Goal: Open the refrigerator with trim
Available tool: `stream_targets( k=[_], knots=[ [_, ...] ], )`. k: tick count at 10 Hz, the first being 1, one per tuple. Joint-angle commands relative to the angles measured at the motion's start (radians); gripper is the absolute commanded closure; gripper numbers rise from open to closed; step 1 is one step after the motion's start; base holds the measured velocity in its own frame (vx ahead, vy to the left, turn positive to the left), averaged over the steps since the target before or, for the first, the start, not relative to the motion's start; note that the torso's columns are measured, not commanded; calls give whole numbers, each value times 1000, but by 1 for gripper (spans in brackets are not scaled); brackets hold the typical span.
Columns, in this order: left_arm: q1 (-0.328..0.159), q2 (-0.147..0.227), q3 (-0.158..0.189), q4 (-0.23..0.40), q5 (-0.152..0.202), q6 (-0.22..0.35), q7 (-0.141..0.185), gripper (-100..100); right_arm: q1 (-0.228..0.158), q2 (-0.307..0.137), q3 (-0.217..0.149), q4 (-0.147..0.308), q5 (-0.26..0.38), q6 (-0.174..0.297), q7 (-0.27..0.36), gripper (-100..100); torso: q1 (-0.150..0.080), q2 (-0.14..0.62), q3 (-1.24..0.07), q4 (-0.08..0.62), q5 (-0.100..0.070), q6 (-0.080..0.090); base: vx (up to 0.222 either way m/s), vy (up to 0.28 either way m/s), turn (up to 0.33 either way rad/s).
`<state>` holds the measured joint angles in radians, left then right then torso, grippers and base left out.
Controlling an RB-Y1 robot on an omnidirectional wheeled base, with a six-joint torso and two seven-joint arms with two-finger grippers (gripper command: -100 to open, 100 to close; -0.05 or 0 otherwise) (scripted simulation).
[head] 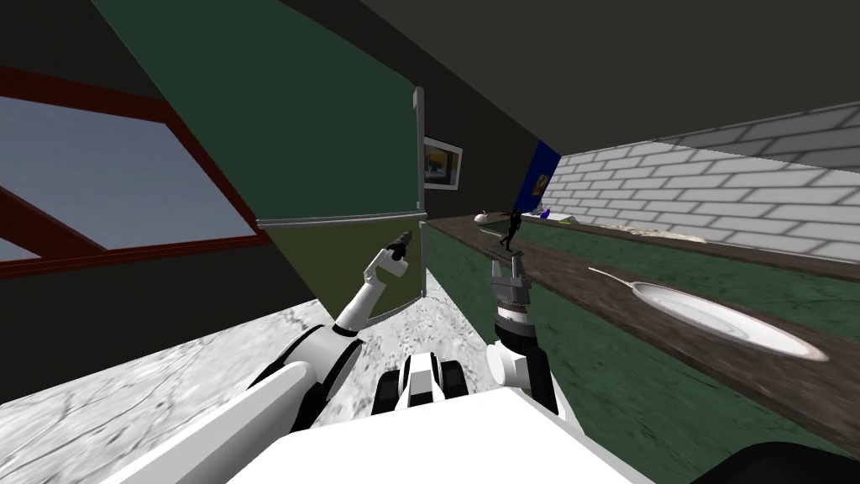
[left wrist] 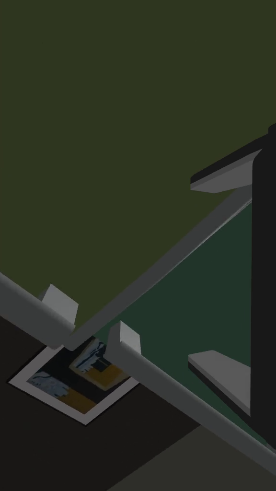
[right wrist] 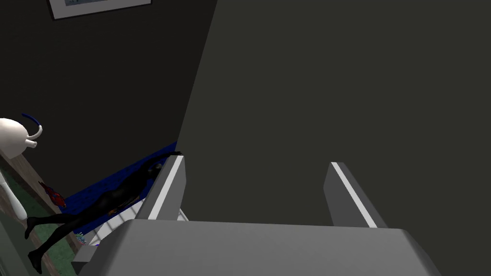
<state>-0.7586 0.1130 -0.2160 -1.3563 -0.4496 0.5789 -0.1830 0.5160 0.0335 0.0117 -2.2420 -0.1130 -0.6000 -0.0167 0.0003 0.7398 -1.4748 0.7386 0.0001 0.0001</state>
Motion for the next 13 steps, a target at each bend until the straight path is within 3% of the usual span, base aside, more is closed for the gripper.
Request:
stream_targets(
  k=[1, 2, 5, 9, 13],
  knots=[
    [-7, 45, 13, 20, -15, -1, 9, -100, 0, 0, 0, 0, 0, 0, 0, 0, -1, -2, -1, 0, 0, 0, 93, -80, 24],
    [-7, 48, 24, 20, -22, 7, 11, -100, 0, 0, 0, 0, 0, 0, 0, 0, -2, -2, -2, -1, -1, 0, 159, -131, 48],
    [-8, 11, 43, 18, -36, 22, 16, -100, 0, 0, 0, 0, 0, 0, 0, 0, -1, -4, -3, -1, 0, 0, 180, -131, 42],
    [-9, 36, 72, 15, -57, 44, 23, -100, 0, 0, 0, 0, 0, 0, 0, 0, -1, -2, -1, -1, 0, 0, 171, -140, 46],
    [-14, -46, 93, 6, -75, 65, 28, -100, 0, 0, 0, 0, 0, 0, 0, 0, -1, -1, -1, 0, 0, 0, 153, -123, 50]
  ],
)
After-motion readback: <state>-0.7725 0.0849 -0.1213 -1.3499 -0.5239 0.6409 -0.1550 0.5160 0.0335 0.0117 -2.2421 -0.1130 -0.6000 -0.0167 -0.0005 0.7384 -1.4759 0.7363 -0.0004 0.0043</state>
